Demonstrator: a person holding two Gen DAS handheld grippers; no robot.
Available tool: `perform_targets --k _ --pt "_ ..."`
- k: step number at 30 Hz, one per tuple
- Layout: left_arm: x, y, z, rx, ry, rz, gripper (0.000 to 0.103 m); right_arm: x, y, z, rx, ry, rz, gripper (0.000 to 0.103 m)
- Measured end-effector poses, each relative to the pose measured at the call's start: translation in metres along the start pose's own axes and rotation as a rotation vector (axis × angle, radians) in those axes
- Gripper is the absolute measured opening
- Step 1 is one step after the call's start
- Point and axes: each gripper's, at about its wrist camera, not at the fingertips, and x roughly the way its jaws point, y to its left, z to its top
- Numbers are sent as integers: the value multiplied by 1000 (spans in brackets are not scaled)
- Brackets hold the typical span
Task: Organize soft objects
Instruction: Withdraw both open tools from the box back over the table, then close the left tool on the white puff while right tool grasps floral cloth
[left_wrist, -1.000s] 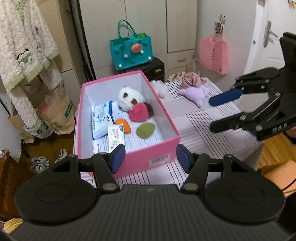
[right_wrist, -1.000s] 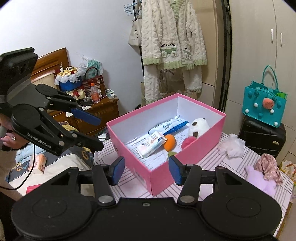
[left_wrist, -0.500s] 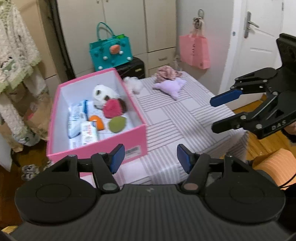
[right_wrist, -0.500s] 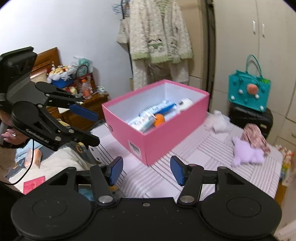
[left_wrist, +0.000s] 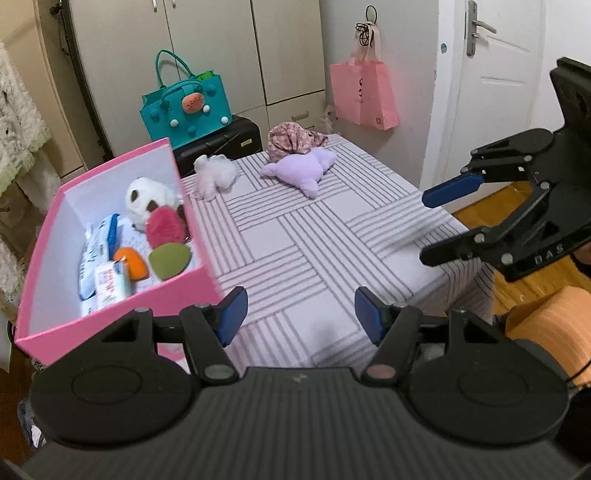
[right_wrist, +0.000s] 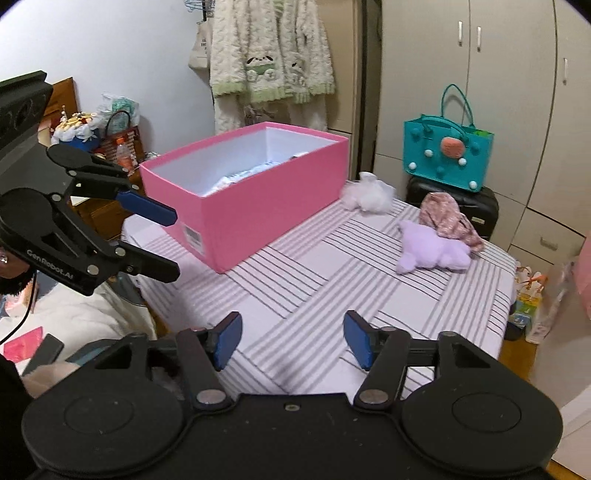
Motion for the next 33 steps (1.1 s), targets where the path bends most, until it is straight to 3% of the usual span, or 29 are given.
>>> perform_targets --k 6,11,15,22,24,26,28,29,33 --pt "33 -11 18 -17 -44 46 63 11 -38 -2 18 -27 -28 70" --pt "62 -13 34 -59 -94 144 64 21 -75 6 59 -99 -56 74" --pt "86 -11 50 -89 -107 176 65 31 -103 16 114 -145 -71 74" --pt "114 3 85 -206 -174 230 65 54 -150 38 190 -158 -74 75" --pt "122 7 97 -232 -189 234 65 62 -163 46 212 -157 -66 83" --pt "135 13 111 -254 -182 239 69 72 -172 54 203 -144 -96 92" --pt "152 17 122 -256 -155 252 69 87 -175 62 138 -118 -190 92" --pt "163 18 127 -250 -136 268 69 93 -178 64 133 -119 -197 92" --pt "196 28 143 -285 -97 282 69 111 -205 70 249 -128 -103 92"
